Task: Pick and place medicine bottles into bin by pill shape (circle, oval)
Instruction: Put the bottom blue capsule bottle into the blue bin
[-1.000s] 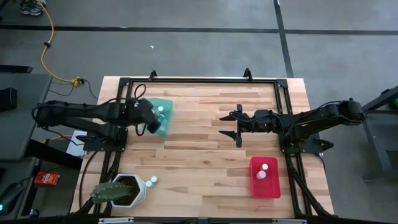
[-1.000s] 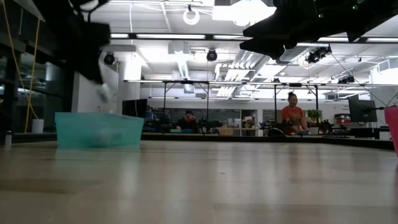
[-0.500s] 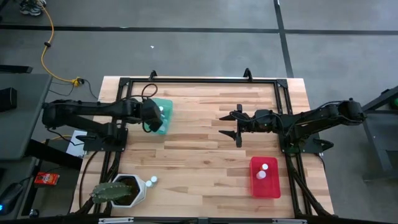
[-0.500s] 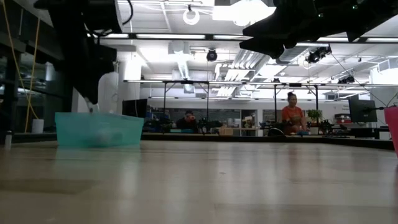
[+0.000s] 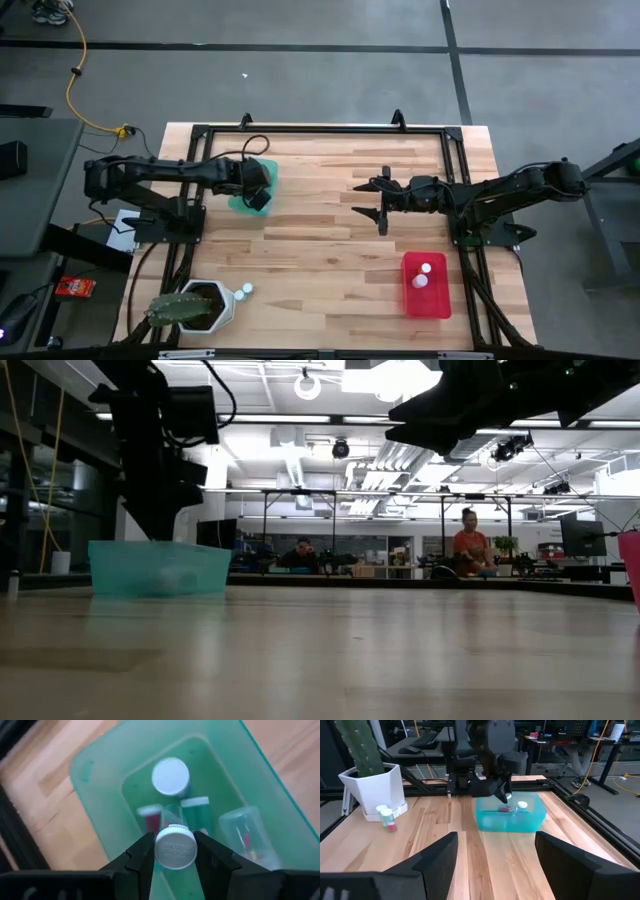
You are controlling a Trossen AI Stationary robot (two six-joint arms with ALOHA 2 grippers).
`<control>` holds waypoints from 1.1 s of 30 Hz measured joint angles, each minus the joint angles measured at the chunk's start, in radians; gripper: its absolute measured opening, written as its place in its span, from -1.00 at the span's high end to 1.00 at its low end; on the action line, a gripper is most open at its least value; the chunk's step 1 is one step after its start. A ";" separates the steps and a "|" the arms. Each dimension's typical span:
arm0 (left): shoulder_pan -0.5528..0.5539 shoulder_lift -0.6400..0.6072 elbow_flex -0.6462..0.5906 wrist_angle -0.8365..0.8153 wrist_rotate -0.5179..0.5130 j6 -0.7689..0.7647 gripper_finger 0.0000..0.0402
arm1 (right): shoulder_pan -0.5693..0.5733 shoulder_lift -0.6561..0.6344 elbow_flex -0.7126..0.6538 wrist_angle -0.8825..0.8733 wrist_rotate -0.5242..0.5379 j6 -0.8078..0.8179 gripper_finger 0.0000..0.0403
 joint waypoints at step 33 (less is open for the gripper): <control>0.005 0.044 0.000 0.016 -0.004 0.042 0.18 | 0.000 0.000 0.000 -0.001 -0.001 0.001 -0.29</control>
